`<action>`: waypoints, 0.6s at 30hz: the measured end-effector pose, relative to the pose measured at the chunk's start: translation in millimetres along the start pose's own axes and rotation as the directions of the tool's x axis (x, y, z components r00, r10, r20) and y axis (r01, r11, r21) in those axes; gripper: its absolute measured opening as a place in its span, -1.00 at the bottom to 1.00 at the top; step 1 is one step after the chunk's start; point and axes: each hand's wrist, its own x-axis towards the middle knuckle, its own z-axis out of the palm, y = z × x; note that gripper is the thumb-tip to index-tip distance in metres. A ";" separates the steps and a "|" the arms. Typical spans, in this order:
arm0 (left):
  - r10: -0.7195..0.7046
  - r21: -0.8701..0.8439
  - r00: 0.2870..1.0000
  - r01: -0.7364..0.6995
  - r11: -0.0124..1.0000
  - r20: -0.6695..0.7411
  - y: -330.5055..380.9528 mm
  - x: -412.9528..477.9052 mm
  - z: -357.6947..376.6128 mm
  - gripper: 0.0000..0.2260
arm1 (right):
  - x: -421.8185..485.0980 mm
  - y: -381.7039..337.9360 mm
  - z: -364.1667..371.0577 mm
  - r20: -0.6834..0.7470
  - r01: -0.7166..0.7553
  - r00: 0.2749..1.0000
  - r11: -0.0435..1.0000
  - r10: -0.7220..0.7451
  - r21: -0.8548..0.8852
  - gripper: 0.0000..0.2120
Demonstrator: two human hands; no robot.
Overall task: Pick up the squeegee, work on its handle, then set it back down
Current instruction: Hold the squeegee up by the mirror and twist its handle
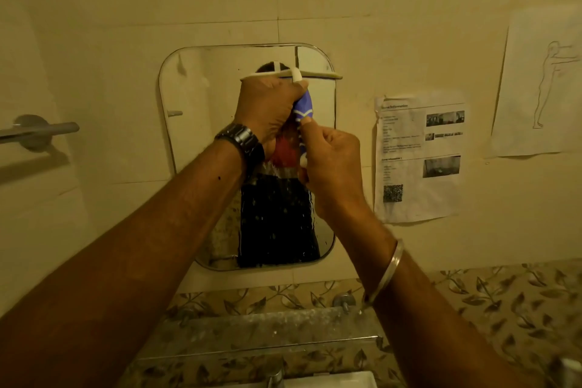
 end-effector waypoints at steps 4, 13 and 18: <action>-0.008 0.069 0.999 0.005 0.998 0.047 -17.2 -12.1 -2.6 -0.75 | -16.9 9.8 -5.4 0.016 -0.049 0.999 0.998 0.049 0.025 -0.58; 0.091 0.040 0.995 -0.089 0.995 -0.043 36.2 6.6 6.8 -0.81 | 20.8 -31.6 0.8 -0.021 0.055 0.998 0.997 -0.056 -0.051 -0.53; 0.026 0.086 1.000 -0.025 0.996 -0.009 5.5 2.0 8.2 -0.77 | 3.6 -6.1 -8.6 -0.014 0.011 1.000 1.000 -0.011 -0.025 -0.56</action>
